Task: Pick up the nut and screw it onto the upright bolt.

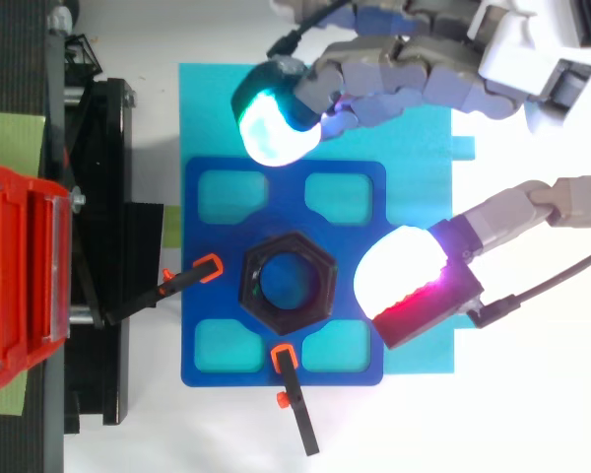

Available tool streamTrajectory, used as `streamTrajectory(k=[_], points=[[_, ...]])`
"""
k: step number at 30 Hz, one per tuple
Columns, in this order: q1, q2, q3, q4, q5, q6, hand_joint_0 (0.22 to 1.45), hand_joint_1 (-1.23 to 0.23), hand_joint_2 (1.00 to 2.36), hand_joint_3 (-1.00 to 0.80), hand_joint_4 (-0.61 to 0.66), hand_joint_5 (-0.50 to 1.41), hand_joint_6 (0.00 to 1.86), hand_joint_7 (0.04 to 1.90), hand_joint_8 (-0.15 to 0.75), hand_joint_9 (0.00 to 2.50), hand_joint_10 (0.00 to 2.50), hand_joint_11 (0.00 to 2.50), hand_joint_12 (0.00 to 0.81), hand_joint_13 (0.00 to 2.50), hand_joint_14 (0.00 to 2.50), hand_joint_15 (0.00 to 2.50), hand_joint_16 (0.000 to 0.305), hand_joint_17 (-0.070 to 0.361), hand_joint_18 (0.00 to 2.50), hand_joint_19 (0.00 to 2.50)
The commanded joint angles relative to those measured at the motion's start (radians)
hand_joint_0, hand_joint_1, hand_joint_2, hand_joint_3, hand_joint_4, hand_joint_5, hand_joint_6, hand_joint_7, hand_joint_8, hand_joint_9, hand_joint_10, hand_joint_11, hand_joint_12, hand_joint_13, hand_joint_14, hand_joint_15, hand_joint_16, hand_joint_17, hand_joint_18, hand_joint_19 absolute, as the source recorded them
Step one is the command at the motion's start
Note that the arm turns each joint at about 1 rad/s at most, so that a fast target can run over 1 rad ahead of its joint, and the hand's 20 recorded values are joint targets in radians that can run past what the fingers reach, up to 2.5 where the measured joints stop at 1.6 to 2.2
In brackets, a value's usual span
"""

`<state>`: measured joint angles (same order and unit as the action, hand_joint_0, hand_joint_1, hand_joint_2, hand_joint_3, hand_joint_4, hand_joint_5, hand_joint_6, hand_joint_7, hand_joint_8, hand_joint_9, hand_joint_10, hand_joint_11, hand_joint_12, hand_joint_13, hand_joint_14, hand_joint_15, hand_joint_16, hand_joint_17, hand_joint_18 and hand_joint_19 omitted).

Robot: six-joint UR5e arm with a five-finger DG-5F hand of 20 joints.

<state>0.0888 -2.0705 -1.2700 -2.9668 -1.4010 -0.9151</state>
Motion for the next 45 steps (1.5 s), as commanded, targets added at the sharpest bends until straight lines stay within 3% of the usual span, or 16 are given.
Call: streamTrajectory(k=[1, 9, 18, 20, 24, 45], points=[[0.002, 0.000, 0.000, 0.034, -0.001, -0.001, 0.44, -0.45, 1.00, -0.50, 0.16, -0.18, 0.50, 0.64, 0.235, 0.30, 0.00, 0.00, 0.338, 0.00, 0.00, 0.00, 0.044, 0.098, 0.00, 0.00], [0.022, -0.013, -0.002, 0.043, -0.001, 0.002, 0.41, -0.50, 1.00, -0.50, 0.13, -0.24, 0.50, 0.61, 0.223, 0.01, 0.00, 0.00, 0.349, 0.00, 0.00, 0.00, 0.046, 0.104, 0.00, 0.00], [0.031, -0.025, -0.002, 0.052, -0.001, 0.009, 0.40, -0.50, 1.00, -0.50, 0.16, -0.24, 0.50, 0.63, 0.234, 0.00, 0.00, 0.00, 0.367, 0.00, 0.00, 0.00, 0.051, 0.115, 0.00, 0.00], [0.034, -0.025, -0.023, 0.057, -0.001, 0.009, 0.40, -0.47, 1.00, -0.50, 0.17, -0.22, 0.50, 0.64, 0.241, 0.00, 0.00, 0.00, 0.369, 0.00, 0.00, 0.00, 0.051, 0.115, 0.00, 0.00], [0.039, -0.025, -0.054, 0.088, -0.001, 0.009, 0.40, -0.47, 1.00, -0.50, 0.19, -0.19, 0.50, 0.65, 0.252, 0.10, 0.00, 0.00, 0.369, 0.00, 0.00, 0.00, 0.050, 0.112, 0.00, 0.00], [0.042, -0.025, -0.055, 0.098, -0.001, 0.010, 0.42, -0.47, 1.00, -0.50, 0.24, -0.12, 0.50, 0.82, 0.275, 0.36, 0.00, 0.00, 0.358, 0.00, 0.00, 0.00, 0.047, 0.106, 0.00, 0.00]])
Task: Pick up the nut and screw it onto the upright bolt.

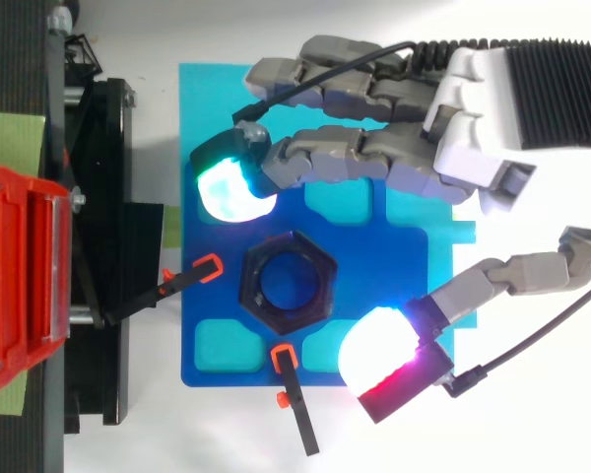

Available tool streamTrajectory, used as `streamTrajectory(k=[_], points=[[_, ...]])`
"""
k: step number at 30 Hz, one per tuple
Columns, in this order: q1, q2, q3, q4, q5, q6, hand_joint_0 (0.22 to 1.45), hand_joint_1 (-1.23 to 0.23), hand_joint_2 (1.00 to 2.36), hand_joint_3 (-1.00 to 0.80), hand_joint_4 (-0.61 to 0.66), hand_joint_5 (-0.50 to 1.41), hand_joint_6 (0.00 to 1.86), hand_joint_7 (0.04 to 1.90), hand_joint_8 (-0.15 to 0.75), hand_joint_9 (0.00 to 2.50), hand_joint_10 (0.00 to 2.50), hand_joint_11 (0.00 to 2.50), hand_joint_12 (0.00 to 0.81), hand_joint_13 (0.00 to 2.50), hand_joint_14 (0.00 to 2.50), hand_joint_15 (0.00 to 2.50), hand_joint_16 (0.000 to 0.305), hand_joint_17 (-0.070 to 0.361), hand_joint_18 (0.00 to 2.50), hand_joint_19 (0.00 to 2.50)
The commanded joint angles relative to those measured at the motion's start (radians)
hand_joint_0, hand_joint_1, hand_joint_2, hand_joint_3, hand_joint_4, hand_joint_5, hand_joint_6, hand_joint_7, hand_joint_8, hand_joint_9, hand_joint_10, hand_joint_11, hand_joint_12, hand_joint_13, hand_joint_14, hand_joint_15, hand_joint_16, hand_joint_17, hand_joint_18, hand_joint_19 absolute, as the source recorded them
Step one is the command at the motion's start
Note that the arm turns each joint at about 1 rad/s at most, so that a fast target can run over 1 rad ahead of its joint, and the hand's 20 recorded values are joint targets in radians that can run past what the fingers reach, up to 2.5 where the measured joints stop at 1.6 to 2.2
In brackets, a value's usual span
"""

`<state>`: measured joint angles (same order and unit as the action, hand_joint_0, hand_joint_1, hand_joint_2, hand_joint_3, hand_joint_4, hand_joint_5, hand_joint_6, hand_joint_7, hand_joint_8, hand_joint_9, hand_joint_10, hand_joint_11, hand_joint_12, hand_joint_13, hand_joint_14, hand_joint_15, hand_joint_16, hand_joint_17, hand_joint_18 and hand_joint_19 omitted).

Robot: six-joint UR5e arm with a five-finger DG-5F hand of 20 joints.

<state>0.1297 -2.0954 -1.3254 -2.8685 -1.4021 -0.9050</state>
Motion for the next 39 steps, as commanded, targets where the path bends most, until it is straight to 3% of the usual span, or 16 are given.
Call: streamTrajectory(k=[1, 5, 11, 21, 31, 39], points=[[0.001, 0.000, 0.000, 0.000, 0.000, 0.000, 0.42, -0.47, 1.00, -0.50, 0.24, -0.12, 0.50, 0.83, 0.276, 0.37, 0.00, 0.00, 0.359, 0.00, 0.00, 0.00, 0.047, 0.105, 0.00, 0.00], [0.004, 0.002, 0.000, -0.003, 0.002, 0.000, 0.43, -0.48, 1.00, -0.50, 0.24, -0.11, 0.50, 0.83, 0.277, 0.39, 0.00, 0.00, 0.356, 0.00, 0.00, 0.00, 0.046, 0.103, 0.00, 0.00], [0.016, 0.002, 0.000, -0.055, -0.005, 0.006, 0.44, -0.48, 1.00, -0.50, 0.25, -0.11, 0.50, 0.84, 0.278, 0.43, 0.00, 0.00, 0.351, 0.00, 0.00, 0.00, 0.045, 0.101, 0.00, 0.00], [0.030, 0.002, 0.000, -0.064, -0.005, 0.006, 0.45, -0.49, 1.00, -0.50, 0.26, -0.11, 0.50, 0.85, 0.280, 0.47, 0.00, 0.00, 0.349, 0.00, 0.00, 0.00, 0.044, 0.100, 0.00, 0.00], [0.030, 0.002, 0.000, -0.064, -0.005, 0.006, 0.45, -0.51, 1.00, -0.50, 0.27, -0.09, 0.50, 0.88, 0.284, 0.56, 0.00, 0.00, 0.350, 0.10, 0.00, 0.00, 0.043, 0.098, 0.00, 0.00], [0.018, 0.002, 0.000, -0.064, -0.012, 0.006, 0.45, -0.51, 1.00, -0.50, 0.29, -0.07, 0.50, 0.95, 0.293, 0.65, 0.00, 0.00, 0.345, 0.16, 0.00, 0.00, 0.043, 0.096, 0.00, 0.00]])
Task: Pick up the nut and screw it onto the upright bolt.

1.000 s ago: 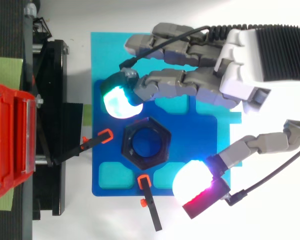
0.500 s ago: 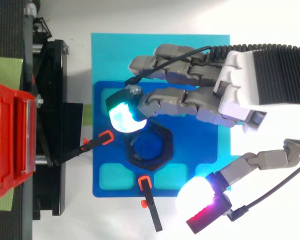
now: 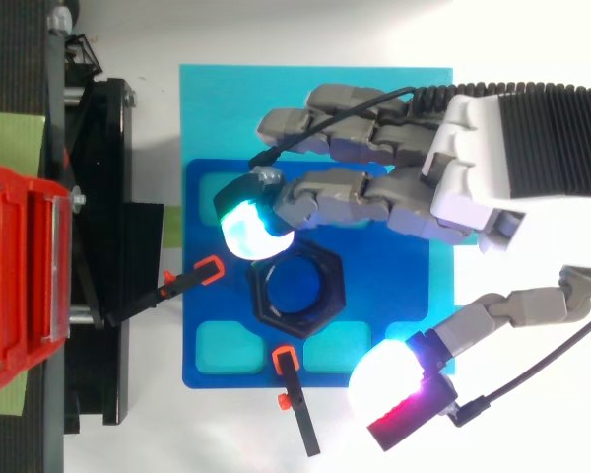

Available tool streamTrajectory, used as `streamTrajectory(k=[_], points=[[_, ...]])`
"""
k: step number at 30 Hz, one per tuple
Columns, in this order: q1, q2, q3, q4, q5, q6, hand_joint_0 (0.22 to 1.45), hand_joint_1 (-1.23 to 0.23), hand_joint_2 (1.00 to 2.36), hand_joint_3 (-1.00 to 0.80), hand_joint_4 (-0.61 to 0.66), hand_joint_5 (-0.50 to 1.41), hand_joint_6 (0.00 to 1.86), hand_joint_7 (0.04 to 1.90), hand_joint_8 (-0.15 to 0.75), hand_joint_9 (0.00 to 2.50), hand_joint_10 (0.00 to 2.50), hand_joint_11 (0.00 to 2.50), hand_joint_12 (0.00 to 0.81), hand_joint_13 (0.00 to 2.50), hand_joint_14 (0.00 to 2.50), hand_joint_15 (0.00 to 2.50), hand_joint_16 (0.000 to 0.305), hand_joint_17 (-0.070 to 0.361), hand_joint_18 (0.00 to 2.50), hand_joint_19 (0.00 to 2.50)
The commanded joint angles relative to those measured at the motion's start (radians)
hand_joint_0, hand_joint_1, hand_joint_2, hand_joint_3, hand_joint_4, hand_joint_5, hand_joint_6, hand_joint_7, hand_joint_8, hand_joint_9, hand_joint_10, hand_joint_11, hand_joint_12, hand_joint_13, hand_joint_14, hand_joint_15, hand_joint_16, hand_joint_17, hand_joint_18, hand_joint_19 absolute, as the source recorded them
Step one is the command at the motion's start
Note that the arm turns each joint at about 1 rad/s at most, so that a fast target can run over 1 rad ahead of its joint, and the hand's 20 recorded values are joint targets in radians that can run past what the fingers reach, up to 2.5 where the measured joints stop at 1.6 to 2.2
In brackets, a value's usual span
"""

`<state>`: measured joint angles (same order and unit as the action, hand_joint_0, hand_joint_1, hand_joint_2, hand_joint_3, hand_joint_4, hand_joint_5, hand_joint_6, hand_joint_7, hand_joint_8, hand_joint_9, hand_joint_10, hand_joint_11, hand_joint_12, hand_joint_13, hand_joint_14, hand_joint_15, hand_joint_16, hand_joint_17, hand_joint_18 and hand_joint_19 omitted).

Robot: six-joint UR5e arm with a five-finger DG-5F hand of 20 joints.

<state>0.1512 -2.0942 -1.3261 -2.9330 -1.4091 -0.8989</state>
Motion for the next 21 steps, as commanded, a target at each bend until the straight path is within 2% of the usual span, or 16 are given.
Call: streamTrajectory(k=[1, 7, 12, 21], points=[[-0.004, 0.000, 0.001, 0.000, -0.007, 0.002, 0.45, -0.51, 1.00, -0.50, 0.29, -0.07, 0.50, 0.95, 0.294, 0.66, 0.00, 0.00, 0.346, 0.17, 0.00, 0.00, 0.043, 0.096, 0.00, 0.00], [-0.010, 0.000, 0.001, -0.011, -0.021, 0.002, 0.46, -0.51, 1.00, -0.50, 0.30, -0.05, 0.50, 0.99, 0.298, 0.73, 0.00, 0.00, 0.348, 0.22, 0.00, 0.00, 0.042, 0.094, 0.00, 0.00], [-0.012, 0.000, 0.001, -0.020, -0.021, 0.000, 0.46, -0.50, 1.00, -0.50, 0.28, -0.03, 0.50, 1.06, 0.300, 0.81, 0.00, 0.00, 0.342, 0.27, 0.00, 0.00, 0.040, 0.090, 0.00, 0.00], [-0.024, 0.002, 0.001, -0.031, -0.021, -0.002, 0.47, -0.50, 1.00, -0.50, 0.24, 0.00, 0.50, 1.13, 0.295, 0.95, 0.00, 0.00, 0.334, 0.36, 0.00, 0.00, 0.038, 0.086, 0.00, 0.00]])
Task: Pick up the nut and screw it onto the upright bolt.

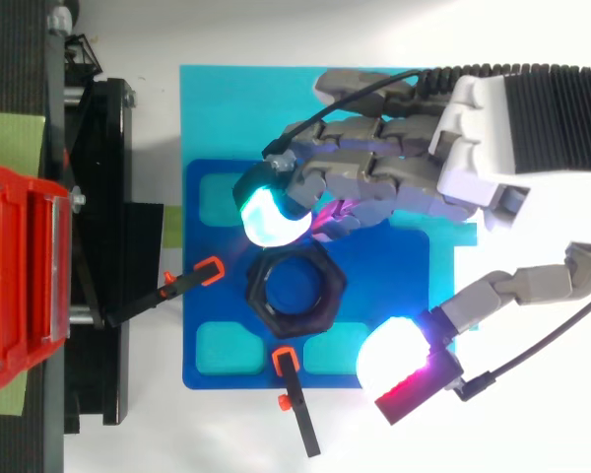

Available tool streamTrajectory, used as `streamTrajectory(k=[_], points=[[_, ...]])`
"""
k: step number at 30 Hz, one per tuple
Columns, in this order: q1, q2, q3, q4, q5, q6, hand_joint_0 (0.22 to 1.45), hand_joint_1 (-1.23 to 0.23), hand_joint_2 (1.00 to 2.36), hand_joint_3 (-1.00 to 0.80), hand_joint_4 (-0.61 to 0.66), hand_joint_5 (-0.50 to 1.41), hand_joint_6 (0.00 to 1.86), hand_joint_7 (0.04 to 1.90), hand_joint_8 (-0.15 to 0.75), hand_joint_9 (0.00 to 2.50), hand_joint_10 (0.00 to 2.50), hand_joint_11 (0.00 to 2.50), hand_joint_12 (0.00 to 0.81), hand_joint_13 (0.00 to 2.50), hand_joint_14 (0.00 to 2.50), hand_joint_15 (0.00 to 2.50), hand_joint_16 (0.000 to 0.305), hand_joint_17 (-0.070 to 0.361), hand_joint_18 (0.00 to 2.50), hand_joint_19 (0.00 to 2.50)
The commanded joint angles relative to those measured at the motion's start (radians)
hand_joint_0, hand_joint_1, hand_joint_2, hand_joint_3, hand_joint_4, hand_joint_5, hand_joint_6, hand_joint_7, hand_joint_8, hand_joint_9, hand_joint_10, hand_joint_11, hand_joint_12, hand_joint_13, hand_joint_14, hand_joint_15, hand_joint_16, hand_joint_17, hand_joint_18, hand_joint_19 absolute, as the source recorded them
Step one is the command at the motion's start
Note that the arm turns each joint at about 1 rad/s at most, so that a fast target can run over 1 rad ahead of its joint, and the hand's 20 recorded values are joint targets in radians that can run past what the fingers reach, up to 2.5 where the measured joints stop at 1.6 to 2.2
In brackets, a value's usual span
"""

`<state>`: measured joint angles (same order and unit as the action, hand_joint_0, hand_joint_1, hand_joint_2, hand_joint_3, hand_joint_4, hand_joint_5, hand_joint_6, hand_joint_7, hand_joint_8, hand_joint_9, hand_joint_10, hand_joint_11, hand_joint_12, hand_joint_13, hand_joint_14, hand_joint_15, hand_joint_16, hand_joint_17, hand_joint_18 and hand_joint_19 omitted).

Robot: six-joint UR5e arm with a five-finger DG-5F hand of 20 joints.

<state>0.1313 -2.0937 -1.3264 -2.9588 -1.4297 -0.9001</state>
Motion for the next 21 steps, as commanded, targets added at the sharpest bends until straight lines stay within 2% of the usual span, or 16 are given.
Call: streamTrajectory(k=[1, 12, 21], points=[[-0.007, 0.001, 0.001, -0.006, 0.000, 0.000, 0.47, -0.50, 1.00, -0.50, 0.23, 0.00, 0.50, 1.15, 0.295, 0.95, 0.00, 0.00, 0.334, 0.39, 0.00, 0.00, 0.038, 0.085, 0.00, 0.00], [-0.016, 0.014, 0.001, -0.023, 0.000, -0.005, 0.49, -0.51, 1.00, -0.50, 0.09, 0.06, 0.50, 1.23, 0.252, 1.24, 0.00, 0.02, 0.302, 0.58, 0.00, 0.00, 0.032, 0.072, 0.19, 0.00], [-0.018, 0.024, 0.001, -0.031, 0.002, -0.006, 0.50, -0.52, 1.00, -0.50, 0.08, 0.09, 0.50, 1.25, 0.173, 1.53, 0.00, 0.05, 0.253, 0.76, 0.00, 0.00, 0.027, 0.060, 0.43, 0.00]])
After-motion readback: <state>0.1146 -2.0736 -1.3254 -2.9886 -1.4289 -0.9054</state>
